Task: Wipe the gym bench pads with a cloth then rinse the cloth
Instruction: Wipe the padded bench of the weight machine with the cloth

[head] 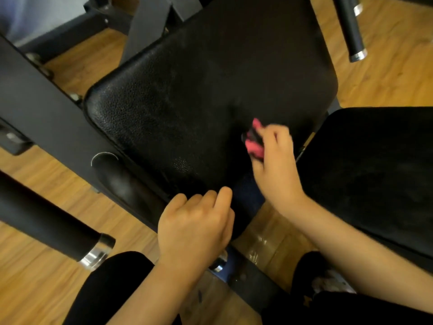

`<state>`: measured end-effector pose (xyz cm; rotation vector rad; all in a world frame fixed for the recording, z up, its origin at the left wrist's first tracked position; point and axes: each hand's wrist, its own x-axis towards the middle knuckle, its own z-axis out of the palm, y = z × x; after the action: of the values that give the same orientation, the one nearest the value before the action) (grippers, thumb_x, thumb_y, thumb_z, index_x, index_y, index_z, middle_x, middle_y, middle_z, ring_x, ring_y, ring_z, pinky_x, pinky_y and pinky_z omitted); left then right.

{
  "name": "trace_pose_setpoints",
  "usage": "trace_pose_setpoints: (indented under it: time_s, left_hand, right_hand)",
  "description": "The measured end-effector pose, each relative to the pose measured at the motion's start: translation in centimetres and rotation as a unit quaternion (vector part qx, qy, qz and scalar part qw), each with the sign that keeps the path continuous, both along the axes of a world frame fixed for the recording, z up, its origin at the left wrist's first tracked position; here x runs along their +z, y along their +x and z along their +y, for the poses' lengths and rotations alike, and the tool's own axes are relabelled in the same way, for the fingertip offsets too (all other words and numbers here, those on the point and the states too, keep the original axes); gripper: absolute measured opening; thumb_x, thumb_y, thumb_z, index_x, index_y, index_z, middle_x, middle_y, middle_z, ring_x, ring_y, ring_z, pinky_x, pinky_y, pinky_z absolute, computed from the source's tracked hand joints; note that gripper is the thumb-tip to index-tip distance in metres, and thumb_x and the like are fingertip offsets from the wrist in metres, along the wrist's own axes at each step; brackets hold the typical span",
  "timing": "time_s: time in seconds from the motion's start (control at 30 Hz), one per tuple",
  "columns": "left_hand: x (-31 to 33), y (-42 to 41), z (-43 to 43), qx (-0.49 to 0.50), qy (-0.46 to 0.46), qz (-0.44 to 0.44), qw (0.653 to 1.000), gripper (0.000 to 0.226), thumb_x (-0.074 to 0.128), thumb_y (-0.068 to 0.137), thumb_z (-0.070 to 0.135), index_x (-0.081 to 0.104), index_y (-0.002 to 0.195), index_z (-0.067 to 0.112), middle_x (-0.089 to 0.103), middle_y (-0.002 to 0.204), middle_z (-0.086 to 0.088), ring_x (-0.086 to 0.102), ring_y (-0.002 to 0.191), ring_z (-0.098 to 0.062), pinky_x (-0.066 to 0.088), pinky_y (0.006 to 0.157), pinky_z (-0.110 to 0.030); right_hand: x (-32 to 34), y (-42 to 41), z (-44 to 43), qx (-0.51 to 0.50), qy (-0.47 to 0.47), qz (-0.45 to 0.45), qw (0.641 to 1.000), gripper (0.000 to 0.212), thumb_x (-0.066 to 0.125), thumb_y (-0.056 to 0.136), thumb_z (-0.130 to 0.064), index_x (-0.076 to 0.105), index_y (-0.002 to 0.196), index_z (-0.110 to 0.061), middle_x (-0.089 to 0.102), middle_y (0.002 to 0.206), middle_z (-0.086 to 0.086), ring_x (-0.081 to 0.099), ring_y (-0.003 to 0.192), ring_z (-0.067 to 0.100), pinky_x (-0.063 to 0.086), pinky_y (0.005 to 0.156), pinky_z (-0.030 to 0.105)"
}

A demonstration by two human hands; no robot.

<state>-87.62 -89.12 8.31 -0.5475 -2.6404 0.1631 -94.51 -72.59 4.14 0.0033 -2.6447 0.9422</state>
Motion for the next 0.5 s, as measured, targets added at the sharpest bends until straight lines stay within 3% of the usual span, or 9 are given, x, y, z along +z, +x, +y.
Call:
trace_pose_setpoints:
  time_s: [0.07, 0.1, 0.13, 0.2, 0.27, 0.33, 0.43, 0.5]
  left_hand:
    - [0.0, 0.1, 0.0, -0.002, -0.002, 0.001, 1.000, 0.019, 0.048, 0.086, 0.021, 0.052, 0.068, 0.020, 0.046, 0.053, 0.001, 0.047, 0.046, -0.022, 0.023, 0.053, -0.035]
    - [0.0, 0.2, 0.0, -0.004, 0.000, 0.002, 1.000, 0.020, 0.047, 0.087, 0.021, 0.052, 0.068, 0.019, 0.047, 0.053, 0.001, 0.047, 0.046, -0.022, 0.023, 0.053, -0.035]
    - [0.0, 0.2, -0.1, -0.006, 0.001, 0.002, 1.000, 0.021, 0.046, 0.088, 0.021, 0.053, 0.068, 0.019, 0.047, 0.054, 0.001, 0.047, 0.046, -0.022, 0.023, 0.053, -0.035]
    - [0.1, 0.1, -0.1, -0.007, -0.001, 0.001, 1.000, 0.023, 0.043, 0.089, 0.021, 0.052, 0.068, 0.019, 0.047, 0.054, 0.001, 0.047, 0.046, -0.022, 0.024, 0.053, -0.035]
    - [0.2, 0.1, 0.0, -0.005, -0.004, 0.002, 1.000, 0.023, 0.043, 0.089, 0.021, 0.051, 0.068, 0.019, 0.047, 0.054, 0.001, 0.047, 0.046, -0.022, 0.023, 0.054, -0.036]
    - [0.1, 0.1, 0.0, -0.002, -0.004, 0.006, 1.000, 0.023, 0.043, 0.089, 0.021, 0.050, 0.068, 0.019, 0.046, 0.054, 0.000, 0.047, 0.046, -0.023, 0.021, 0.055, -0.037]
    - [0.0, 0.1, 0.0, -0.005, -0.005, 0.008, 1.000, 0.023, 0.043, 0.090, 0.022, 0.052, 0.068, 0.018, 0.047, 0.054, 0.000, 0.048, 0.047, -0.022, 0.022, 0.055, -0.036]
    - [0.0, 0.0, 0.0, -0.001, -0.005, 0.011, 1.000, 0.024, 0.043, 0.090, 0.021, 0.051, 0.068, 0.018, 0.047, 0.054, 0.000, 0.047, 0.047, -0.022, 0.022, 0.055, -0.036]
  right_hand:
    - [0.2, -0.7, -0.1, -0.027, 0.021, -0.025, 0.999, 0.058, 0.058, 0.082, 0.007, 0.045, 0.137, -0.005, 0.043, 0.129, 0.014, 0.043, 0.113, 0.028, 0.022, 0.099, 0.011]
    - [-0.3, 0.2, -0.3, -0.014, 0.034, -0.037, 0.999, 0.062, 0.057, 0.079, 0.010, 0.044, 0.138, -0.005, 0.042, 0.129, 0.015, 0.044, 0.111, 0.030, 0.027, 0.102, 0.015]
    - [-1.1, 1.7, -0.5, 0.013, 0.045, -0.054, 0.997, 0.067, 0.057, 0.075, 0.012, 0.044, 0.138, -0.005, 0.041, 0.129, 0.015, 0.045, 0.109, 0.032, 0.036, 0.104, 0.026]
    - [-3.2, 5.5, -0.7, 0.055, 0.061, -0.115, 0.990, 0.072, 0.061, 0.071, 0.011, 0.040, 0.136, -0.010, 0.033, 0.130, 0.011, 0.050, 0.109, 0.031, 0.050, 0.095, 0.041]
    - [-4.1, 7.9, -0.4, 0.087, 0.066, -0.147, 0.983, 0.065, 0.061, 0.076, 0.006, 0.039, 0.134, -0.014, 0.028, 0.132, 0.006, 0.053, 0.112, 0.027, 0.054, 0.088, 0.039]
    - [-4.2, 7.9, 0.4, 0.102, 0.096, -0.128, 0.982, 0.056, 0.056, 0.078, 0.002, 0.045, 0.131, -0.012, 0.036, 0.131, 0.009, 0.054, 0.111, 0.028, 0.056, 0.081, 0.037]
    - [-3.9, 6.8, 0.8, 0.079, 0.153, -0.093, 0.981, 0.037, 0.052, 0.091, -0.022, 0.048, 0.128, -0.023, 0.052, 0.124, 0.000, 0.059, 0.105, 0.018, 0.055, 0.079, 0.032]
    - [-4.5, 6.9, 0.5, 0.066, 0.171, -0.092, 0.979, 0.031, 0.032, 0.098, -0.049, 0.049, 0.119, -0.034, 0.059, 0.110, -0.009, 0.060, 0.096, 0.009, 0.051, 0.081, 0.030]
